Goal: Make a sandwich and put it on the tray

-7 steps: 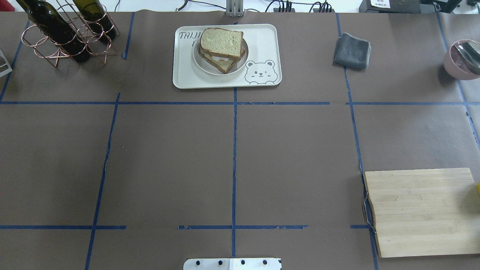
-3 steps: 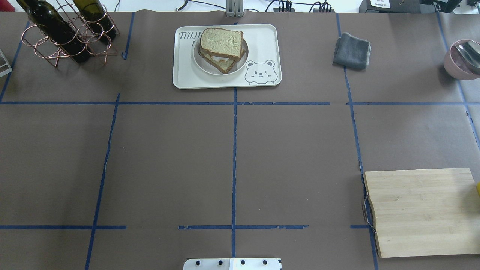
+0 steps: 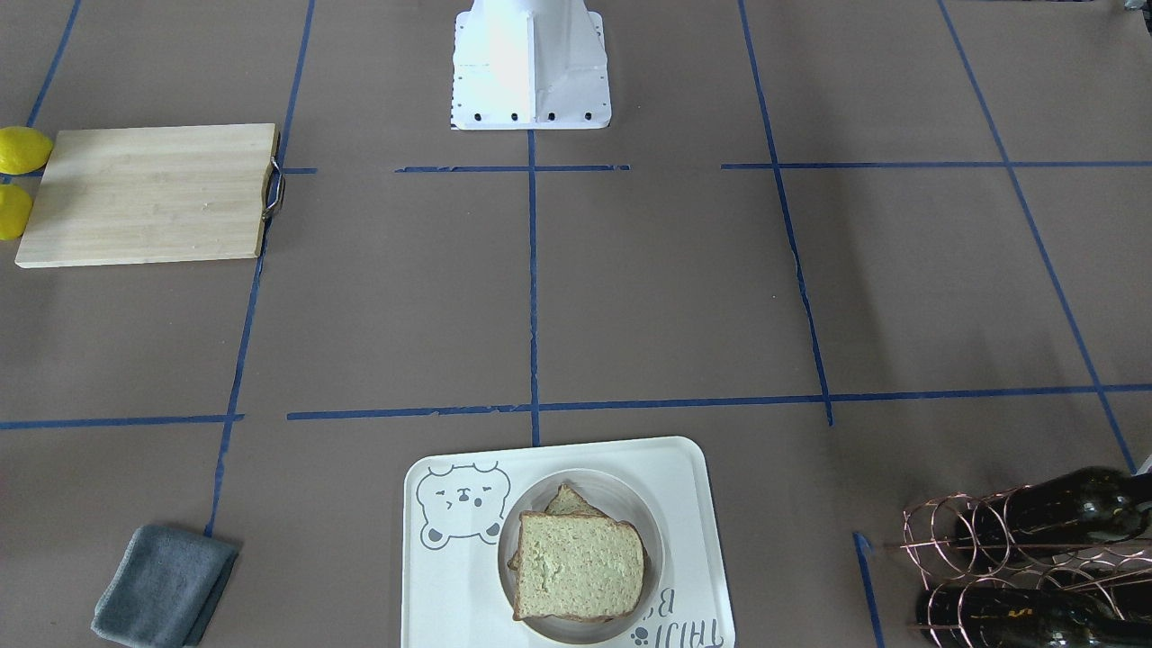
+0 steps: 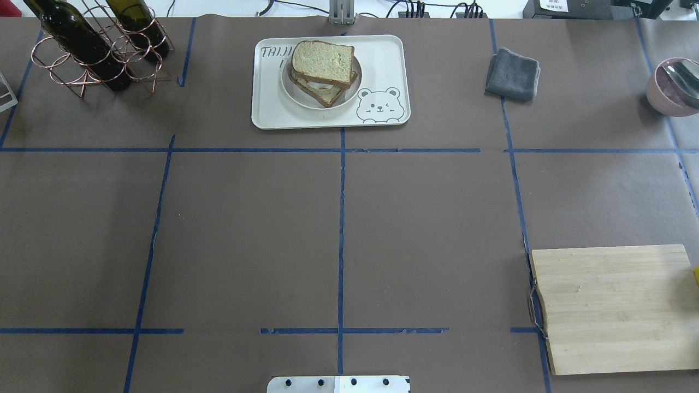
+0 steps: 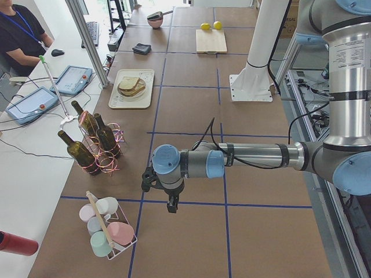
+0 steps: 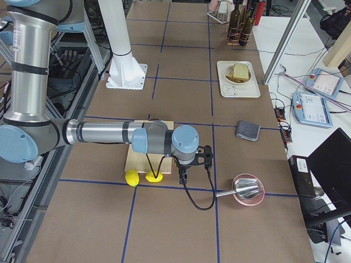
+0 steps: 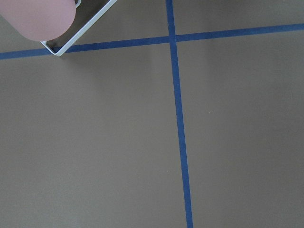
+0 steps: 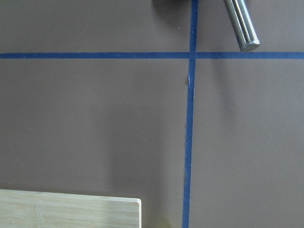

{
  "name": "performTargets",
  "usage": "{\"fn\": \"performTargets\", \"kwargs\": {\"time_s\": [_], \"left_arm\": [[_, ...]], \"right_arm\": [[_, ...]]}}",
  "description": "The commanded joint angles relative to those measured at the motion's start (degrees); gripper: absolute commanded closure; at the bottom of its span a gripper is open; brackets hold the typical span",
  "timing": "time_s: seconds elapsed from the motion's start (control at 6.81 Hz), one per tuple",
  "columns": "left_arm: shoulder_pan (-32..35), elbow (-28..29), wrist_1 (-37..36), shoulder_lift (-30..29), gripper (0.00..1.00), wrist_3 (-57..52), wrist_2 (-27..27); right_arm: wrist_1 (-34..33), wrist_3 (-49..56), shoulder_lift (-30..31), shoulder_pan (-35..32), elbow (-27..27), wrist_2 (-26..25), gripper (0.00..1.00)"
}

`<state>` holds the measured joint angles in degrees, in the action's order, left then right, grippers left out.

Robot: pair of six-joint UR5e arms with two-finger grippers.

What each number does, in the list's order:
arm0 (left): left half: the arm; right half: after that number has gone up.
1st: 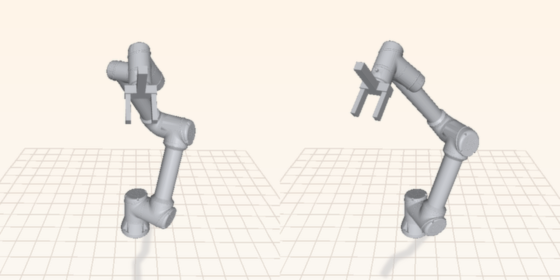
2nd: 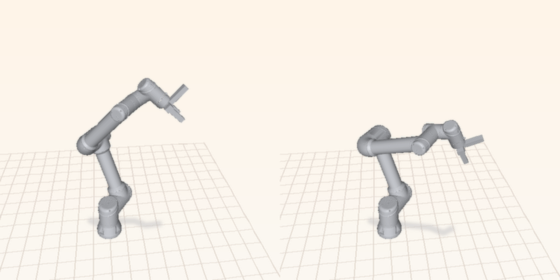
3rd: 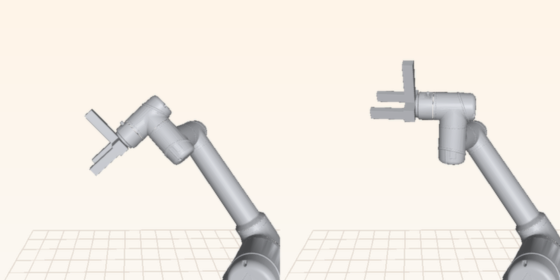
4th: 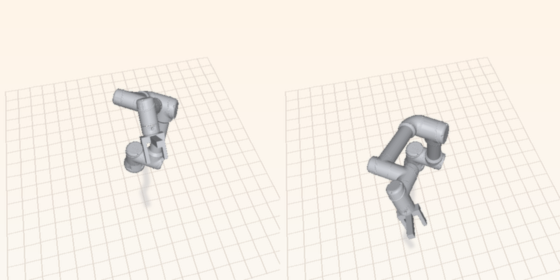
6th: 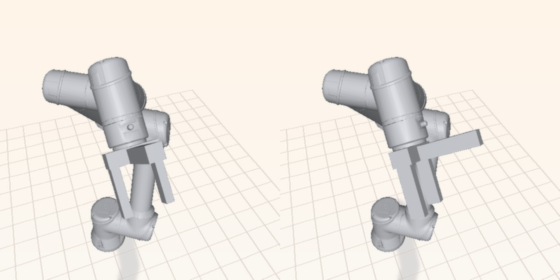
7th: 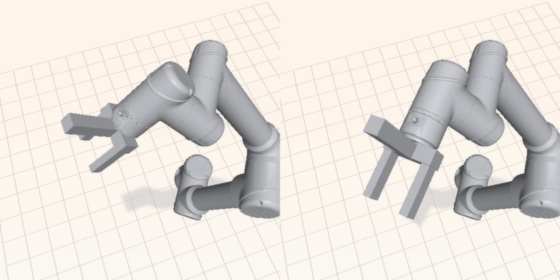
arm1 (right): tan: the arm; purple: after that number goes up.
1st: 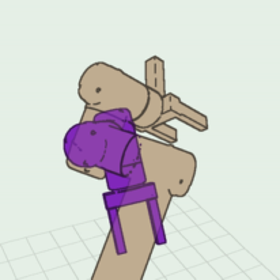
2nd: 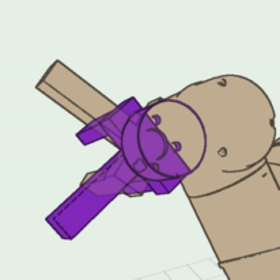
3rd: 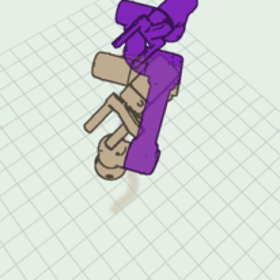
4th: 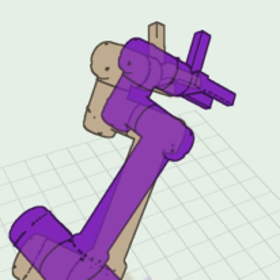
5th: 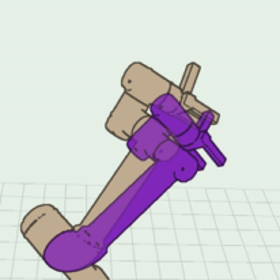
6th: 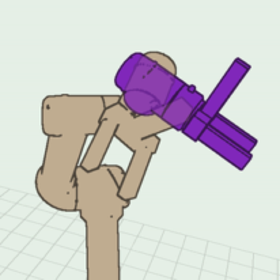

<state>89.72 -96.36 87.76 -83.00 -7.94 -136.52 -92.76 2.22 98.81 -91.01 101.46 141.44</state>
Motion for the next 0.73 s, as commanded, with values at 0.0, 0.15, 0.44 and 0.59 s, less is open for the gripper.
{"fn": "performTargets", "kwargs": {"time_s": [0.0, 0.15, 0.44, 0.59], "left_arm": [[-0.07, 1.68, 3.01, -0.06, 0.0, 0.12, 0.02], [-0.07, 2.74, 4.86, -0.06, 0.0, 0.12, 0.02], [0.02, 2.75, 5.05, -0.06, 0.0, 0.12, -0.06], [0.02, 2.32, 4.97, -0.15, 0.0, 0.38, -0.07]], "right_arm": [[0.3, -0.03, -0.29, -0.04, 0.14, -0.38, 0.0], [0.3, -0.03, -0.29, -0.04, 0.14, -0.38, 0.0], [0.3, -0.03, -0.38, -0.04, 0.23, -0.38, 0.0], [0.3, -0.03, -0.38, -0.04, 0.14, -0.38, 0.0]]}}
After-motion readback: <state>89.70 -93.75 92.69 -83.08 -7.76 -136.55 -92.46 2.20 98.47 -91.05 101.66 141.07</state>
